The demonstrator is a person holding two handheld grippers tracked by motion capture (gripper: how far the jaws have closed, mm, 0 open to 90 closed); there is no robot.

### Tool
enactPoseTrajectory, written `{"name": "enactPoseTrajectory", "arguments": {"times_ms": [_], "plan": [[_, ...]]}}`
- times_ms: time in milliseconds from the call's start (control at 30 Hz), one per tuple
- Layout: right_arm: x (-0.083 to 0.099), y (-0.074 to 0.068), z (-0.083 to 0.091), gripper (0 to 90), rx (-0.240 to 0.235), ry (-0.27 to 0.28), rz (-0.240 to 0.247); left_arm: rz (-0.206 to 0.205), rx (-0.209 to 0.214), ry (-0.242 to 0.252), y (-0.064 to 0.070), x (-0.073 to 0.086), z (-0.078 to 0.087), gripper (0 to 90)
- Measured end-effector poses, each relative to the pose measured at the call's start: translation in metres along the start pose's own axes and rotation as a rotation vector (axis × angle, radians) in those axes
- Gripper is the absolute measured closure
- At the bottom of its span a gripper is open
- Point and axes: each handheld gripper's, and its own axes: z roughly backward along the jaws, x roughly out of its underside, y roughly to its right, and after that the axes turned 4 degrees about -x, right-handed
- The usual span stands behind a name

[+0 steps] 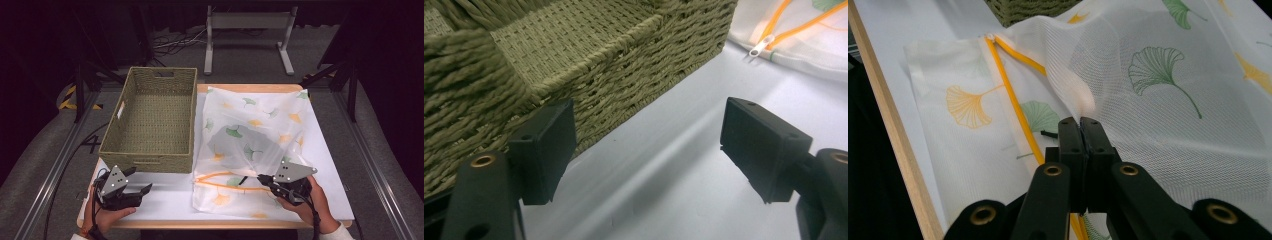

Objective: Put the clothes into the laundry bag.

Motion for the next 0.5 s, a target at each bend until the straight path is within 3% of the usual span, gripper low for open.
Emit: {"name": "enactPoseTrajectory", "arguments": {"times_ms": [500], "plan": [[0.013, 0.004, -0.017, 89.3, -0.017, -0.097, -0.003, 0.012, -0.002, -0.025, 0.0, 0.002, -0.006, 18.8]]}}
